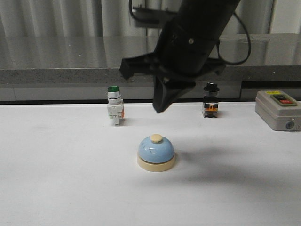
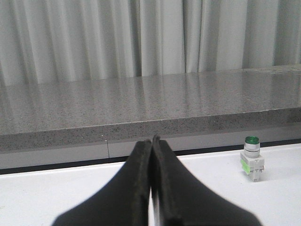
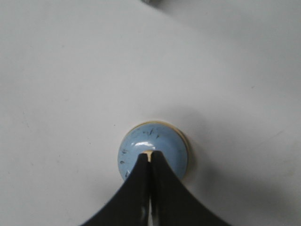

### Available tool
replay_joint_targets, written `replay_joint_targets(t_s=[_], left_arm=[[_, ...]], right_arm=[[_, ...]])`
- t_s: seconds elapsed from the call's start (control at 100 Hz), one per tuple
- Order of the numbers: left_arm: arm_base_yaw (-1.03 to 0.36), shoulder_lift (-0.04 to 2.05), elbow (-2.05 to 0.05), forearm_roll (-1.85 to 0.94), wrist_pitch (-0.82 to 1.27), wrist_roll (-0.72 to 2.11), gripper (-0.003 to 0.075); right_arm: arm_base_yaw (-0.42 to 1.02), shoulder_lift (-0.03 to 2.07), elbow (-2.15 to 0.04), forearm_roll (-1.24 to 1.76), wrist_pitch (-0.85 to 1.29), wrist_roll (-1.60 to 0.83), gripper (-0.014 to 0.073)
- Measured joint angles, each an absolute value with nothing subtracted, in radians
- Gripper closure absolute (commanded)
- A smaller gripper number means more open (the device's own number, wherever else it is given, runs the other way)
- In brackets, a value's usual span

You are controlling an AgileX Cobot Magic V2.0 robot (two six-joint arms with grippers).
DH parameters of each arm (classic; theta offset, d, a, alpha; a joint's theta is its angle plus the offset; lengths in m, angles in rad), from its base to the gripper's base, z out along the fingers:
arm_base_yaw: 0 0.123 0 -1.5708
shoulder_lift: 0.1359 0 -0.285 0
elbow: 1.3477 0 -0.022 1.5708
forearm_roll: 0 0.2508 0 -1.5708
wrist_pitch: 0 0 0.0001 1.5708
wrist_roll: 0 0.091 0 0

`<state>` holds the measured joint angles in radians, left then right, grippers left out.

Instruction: Place and press bell with both arms

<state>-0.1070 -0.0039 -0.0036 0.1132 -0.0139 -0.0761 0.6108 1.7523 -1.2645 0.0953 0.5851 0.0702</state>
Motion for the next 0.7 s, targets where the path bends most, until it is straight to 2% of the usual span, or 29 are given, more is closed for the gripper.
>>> replay_joint_targets(t_s=[0.3, 0.7], left_arm=[[-0.107, -0.004, -0.004, 0.113, -0.014, -0.076, 0.0741], [-0.107, -0.004, -0.004, 0.113, -0.014, -0.076, 0.0741]], right_arm=[[0.483, 1.519, -1.149, 0.048, 0.533, 0.070, 0.0657], [0.180, 1.067, -0.782, 0.024, 0.373, 0.070, 0.0657]])
